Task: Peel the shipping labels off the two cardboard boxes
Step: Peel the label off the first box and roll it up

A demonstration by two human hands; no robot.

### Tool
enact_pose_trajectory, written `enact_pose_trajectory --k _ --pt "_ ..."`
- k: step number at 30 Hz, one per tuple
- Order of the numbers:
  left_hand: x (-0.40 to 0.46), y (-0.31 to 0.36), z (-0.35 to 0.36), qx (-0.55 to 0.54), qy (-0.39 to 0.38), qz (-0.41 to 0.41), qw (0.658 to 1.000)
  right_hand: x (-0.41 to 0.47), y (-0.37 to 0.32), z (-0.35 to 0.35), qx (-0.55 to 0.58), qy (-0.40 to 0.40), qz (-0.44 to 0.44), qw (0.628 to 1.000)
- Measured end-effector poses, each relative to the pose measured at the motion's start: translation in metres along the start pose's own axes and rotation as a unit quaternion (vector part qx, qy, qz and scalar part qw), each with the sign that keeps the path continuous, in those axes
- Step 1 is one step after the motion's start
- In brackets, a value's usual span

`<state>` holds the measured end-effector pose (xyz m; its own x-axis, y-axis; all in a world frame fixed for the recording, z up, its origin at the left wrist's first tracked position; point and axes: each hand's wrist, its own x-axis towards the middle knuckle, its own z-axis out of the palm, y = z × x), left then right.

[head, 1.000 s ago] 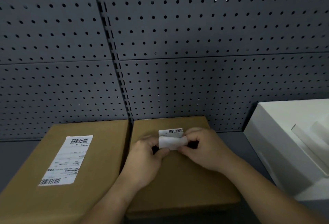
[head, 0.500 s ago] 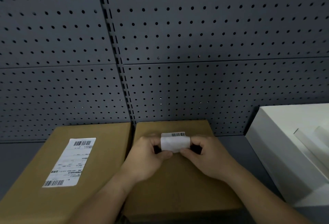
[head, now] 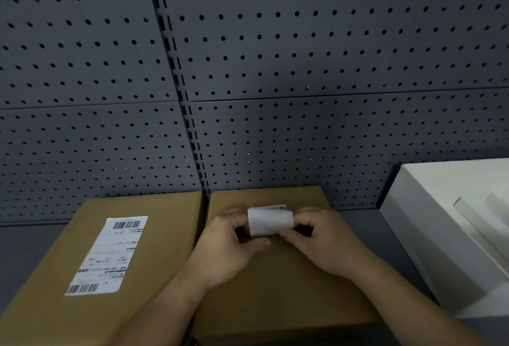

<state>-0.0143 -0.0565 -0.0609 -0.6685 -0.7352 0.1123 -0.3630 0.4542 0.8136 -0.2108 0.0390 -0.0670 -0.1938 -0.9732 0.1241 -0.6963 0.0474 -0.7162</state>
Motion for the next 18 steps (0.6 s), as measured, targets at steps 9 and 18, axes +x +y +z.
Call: enact_pose_trajectory --k 9,18 --pt "0.003 -0.004 0.002 0.025 0.029 0.002 0.999 0.009 -0.007 -0.010 -0.004 -0.040 0.014 0.999" --pt "0.003 0.002 0.002 0.031 0.020 0.006 0.999 0.013 0.005 0.002 -0.016 -0.005 -0.032 0.999"
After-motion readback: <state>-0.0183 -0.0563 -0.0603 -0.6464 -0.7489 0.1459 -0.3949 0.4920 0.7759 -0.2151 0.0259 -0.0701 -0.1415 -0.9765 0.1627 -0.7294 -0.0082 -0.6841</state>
